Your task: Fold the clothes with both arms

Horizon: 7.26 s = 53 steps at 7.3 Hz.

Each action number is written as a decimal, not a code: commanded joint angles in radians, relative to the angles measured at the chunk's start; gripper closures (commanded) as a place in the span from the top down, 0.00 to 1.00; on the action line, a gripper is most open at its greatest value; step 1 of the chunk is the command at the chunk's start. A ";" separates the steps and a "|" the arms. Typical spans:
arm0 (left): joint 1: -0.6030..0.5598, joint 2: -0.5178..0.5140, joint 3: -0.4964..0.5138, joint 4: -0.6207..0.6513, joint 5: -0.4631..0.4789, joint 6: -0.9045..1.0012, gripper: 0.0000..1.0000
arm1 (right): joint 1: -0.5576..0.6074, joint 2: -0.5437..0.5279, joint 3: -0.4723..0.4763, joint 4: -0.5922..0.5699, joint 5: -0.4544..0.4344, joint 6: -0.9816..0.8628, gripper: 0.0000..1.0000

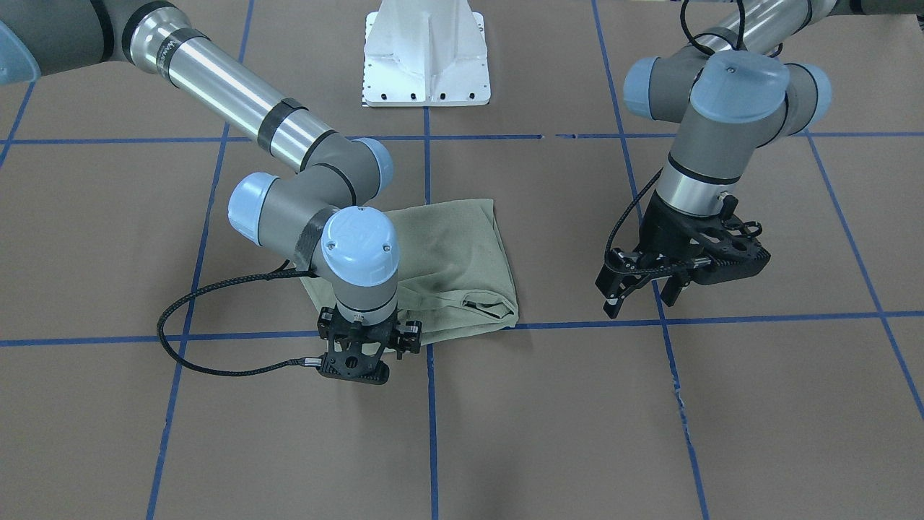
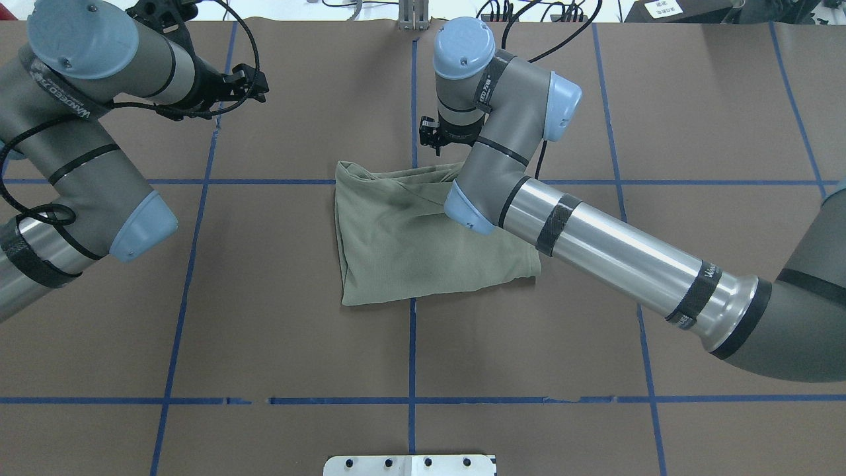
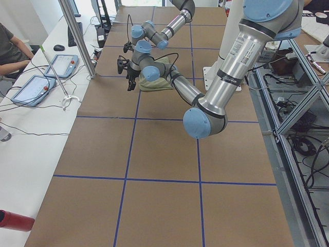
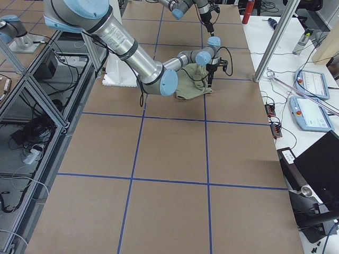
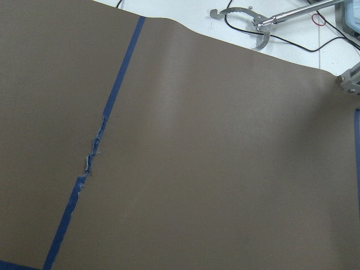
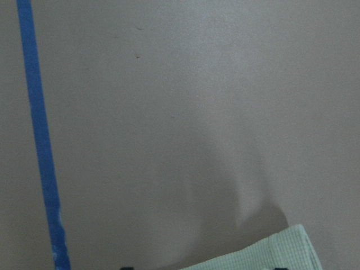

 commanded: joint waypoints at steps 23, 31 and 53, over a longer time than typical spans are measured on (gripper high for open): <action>-0.435 0.333 -0.122 0.125 -0.270 0.918 0.99 | 0.401 -0.598 0.713 -0.327 0.185 -0.629 1.00; -0.707 0.457 -0.010 0.126 -0.334 1.599 0.99 | 0.759 -1.029 0.869 -0.400 0.469 -1.180 1.00; -0.693 0.543 0.013 0.281 -0.483 1.405 0.99 | 0.882 -1.154 0.703 -0.277 0.462 -1.265 1.00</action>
